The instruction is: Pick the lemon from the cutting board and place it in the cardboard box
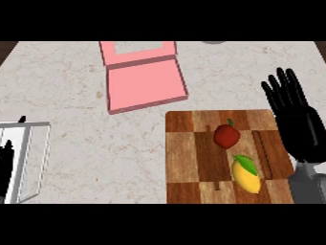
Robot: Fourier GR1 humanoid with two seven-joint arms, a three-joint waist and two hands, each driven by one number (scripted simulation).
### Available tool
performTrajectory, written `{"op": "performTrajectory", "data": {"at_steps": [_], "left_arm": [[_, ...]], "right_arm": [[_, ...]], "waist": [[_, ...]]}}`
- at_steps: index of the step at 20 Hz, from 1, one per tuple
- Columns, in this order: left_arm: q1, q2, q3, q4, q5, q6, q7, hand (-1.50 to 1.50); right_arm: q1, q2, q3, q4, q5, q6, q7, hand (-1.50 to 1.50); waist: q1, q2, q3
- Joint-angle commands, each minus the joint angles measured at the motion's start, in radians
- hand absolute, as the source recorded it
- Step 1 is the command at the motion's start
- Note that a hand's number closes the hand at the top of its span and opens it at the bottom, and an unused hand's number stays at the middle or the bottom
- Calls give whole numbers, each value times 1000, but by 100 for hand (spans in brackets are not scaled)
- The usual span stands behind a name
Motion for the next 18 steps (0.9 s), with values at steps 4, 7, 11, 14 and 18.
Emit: {"op": "performTrajectory", "data": {"at_steps": [4, 7, 11, 14, 18], "left_arm": [[-96, -11, 114, 54, -33, -49, -30, 0], [-154, -49, 124, 58, 8, -52, -69, 0], [-206, -30, 120, 150, 18, -45, -99, 0], [-224, -4, 134, 193, 40, -99, -146, 0], [-254, -4, 128, 250, 51, -171, -146, 0]], "right_arm": [[-36, -138, 149, 16, -26, 337, 57, -150], [-188, -306, 151, -140, 225, 380, -52, -150], [-100, -348, 249, -66, 304, 493, -111, -150], [-51, -301, 235, -7, 208, 540, -198, -150], [-73, -339, 218, 14, 234, 614, -311, -150]], "waist": [[-33, 22, 31], [-19, -39, -7], [-36, 46, 33], [-31, 59, 40], [-15, 47, 41]]}}
